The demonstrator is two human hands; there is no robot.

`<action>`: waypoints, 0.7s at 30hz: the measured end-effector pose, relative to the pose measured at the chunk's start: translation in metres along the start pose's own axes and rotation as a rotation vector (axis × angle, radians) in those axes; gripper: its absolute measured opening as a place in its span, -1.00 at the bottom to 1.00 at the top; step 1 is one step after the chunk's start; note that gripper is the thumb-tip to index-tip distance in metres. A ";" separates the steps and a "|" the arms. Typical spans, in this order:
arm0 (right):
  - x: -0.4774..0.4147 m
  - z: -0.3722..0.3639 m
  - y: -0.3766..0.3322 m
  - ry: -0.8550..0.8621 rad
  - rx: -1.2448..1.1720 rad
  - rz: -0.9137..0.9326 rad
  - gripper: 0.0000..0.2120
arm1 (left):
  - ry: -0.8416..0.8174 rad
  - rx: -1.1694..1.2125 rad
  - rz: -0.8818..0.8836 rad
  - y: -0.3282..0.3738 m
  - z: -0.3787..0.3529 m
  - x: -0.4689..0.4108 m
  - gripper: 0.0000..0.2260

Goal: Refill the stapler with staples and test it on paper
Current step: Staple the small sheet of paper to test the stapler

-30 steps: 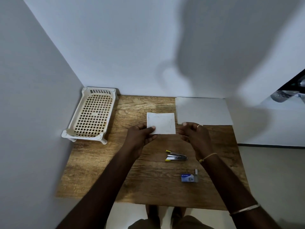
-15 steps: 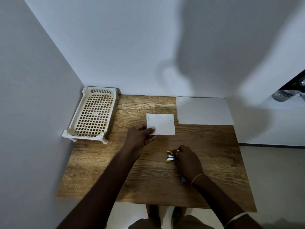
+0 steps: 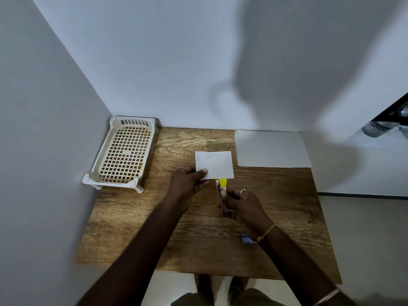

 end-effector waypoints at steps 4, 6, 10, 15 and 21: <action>-0.003 -0.011 -0.006 -0.002 -0.049 0.008 -0.71 | 0.000 0.008 -0.013 0.002 0.000 0.001 -0.76; -0.005 -0.011 -0.005 0.012 -0.054 0.006 -0.67 | -0.002 0.010 -0.026 0.003 0.000 0.002 -0.78; -0.010 -0.008 0.001 0.055 -0.064 0.014 -0.56 | 0.004 -0.016 -0.040 0.003 0.002 0.003 -0.79; -0.014 -0.005 0.003 0.101 -0.098 0.005 -0.67 | 0.007 -0.045 -0.047 0.003 0.001 0.003 -0.81; -0.017 -0.001 0.004 0.151 -0.190 -0.008 -0.74 | 0.004 -0.023 -0.024 -0.002 -0.004 0.004 -0.82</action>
Point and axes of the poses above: each hand's wrist, its own x-axis away from the middle knuckle, its own z-axis out of the back of the hand, y = z × x, the point moved 10 cm from there along -x, towards the middle knuckle, and after that the axes turned 11 degrees about -x, right-handed, at the moved point
